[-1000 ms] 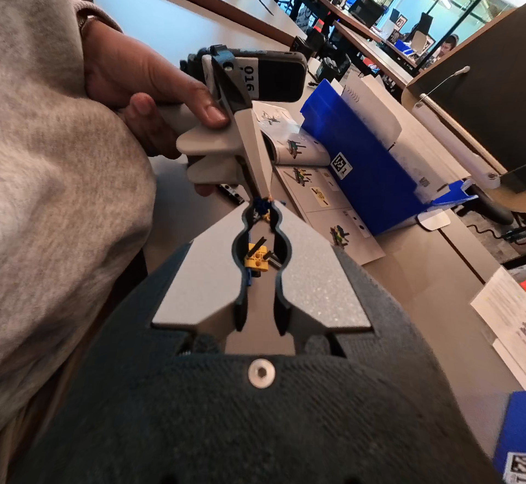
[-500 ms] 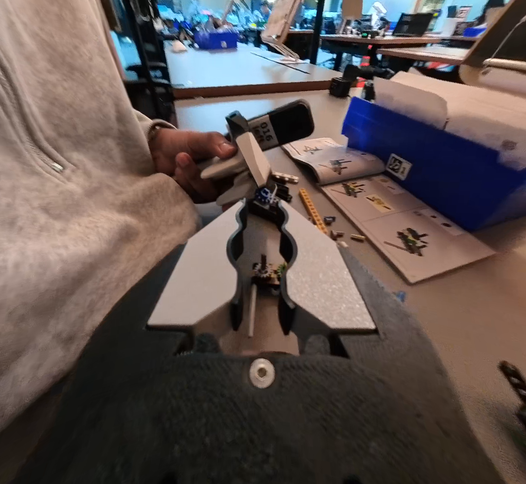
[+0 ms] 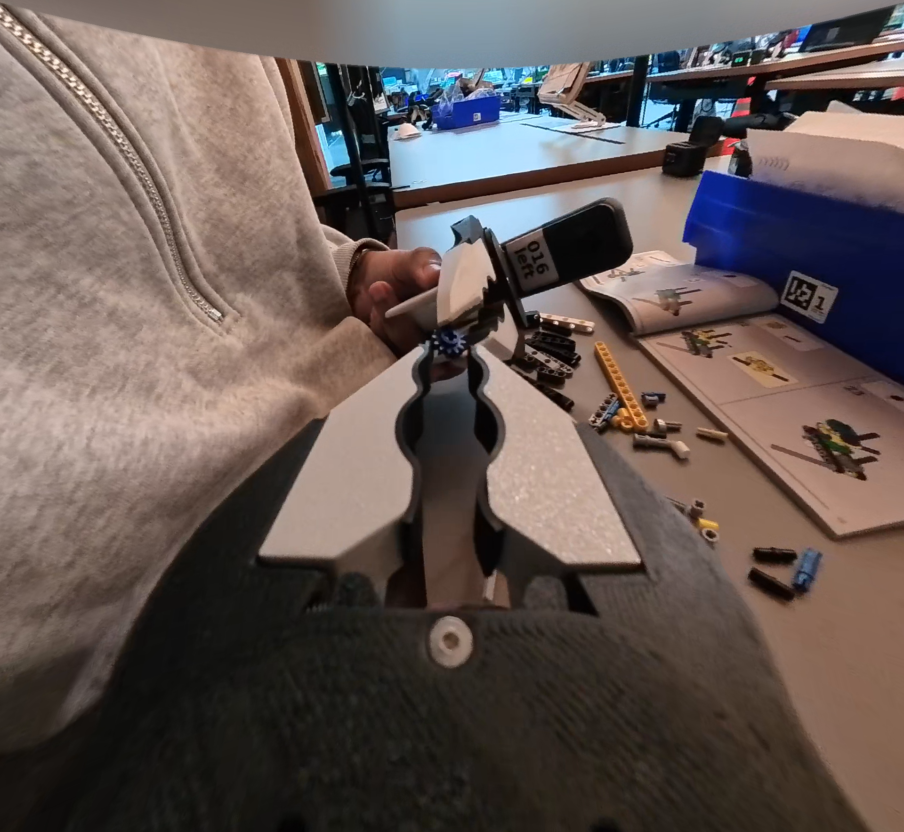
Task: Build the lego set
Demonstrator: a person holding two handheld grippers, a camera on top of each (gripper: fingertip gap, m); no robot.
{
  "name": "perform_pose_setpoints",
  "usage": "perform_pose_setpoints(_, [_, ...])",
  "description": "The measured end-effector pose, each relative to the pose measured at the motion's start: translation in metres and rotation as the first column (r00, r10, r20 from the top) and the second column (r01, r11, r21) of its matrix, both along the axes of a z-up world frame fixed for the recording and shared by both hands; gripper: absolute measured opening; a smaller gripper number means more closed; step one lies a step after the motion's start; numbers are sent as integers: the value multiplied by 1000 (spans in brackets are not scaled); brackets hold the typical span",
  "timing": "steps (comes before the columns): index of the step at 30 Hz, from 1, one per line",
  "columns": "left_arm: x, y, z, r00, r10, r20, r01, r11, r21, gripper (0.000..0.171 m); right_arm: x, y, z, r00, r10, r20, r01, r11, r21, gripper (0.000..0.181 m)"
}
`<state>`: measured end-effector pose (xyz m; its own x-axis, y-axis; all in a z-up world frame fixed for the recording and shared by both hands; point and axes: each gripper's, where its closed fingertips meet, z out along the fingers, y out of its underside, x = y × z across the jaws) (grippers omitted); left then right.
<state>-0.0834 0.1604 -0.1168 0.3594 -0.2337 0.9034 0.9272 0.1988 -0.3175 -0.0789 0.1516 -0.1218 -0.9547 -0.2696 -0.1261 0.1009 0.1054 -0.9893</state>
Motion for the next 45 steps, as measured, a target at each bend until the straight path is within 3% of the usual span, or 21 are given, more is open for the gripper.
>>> perform_pose_setpoints(7, [-2,0,0,1000,25,-14,-25,1000,-15,8,-3,1,1,1000,-6,26,6,1000,-1,10])
perform_pose_setpoints(11, [-12,-5,-9,993,104,-61,-111,986,-123,27,-17,0,-2,995,-92,23,91,995,32,10])
perform_pose_setpoints(16, [-32,-18,-26,954,242,-177,-285,913,-292,27,-42,-1,-19,960,-267,-90,278,950,145,10])
perform_pose_setpoints(20, [-37,-18,-40,931,250,-265,-342,850,-401,27,-50,-1,-32,931,-288,-223,332,923,196,10])
perform_pose_setpoints(30, [-44,-14,-42,911,261,-320,-383,826,-415,19,-50,-6,-45,908,-273,-319,359,898,255,10])
perform_pose_setpoints(36, [-41,-9,-43,901,230,-368,-385,816,-431,31,-49,-6,-48,911,-268,-313,353,900,257,10])
perform_pose_setpoints(45, [-38,-6,-39,880,205,-429,-399,810,-430,33,-47,-6,-46,924,-243,-296,317,920,232,10])
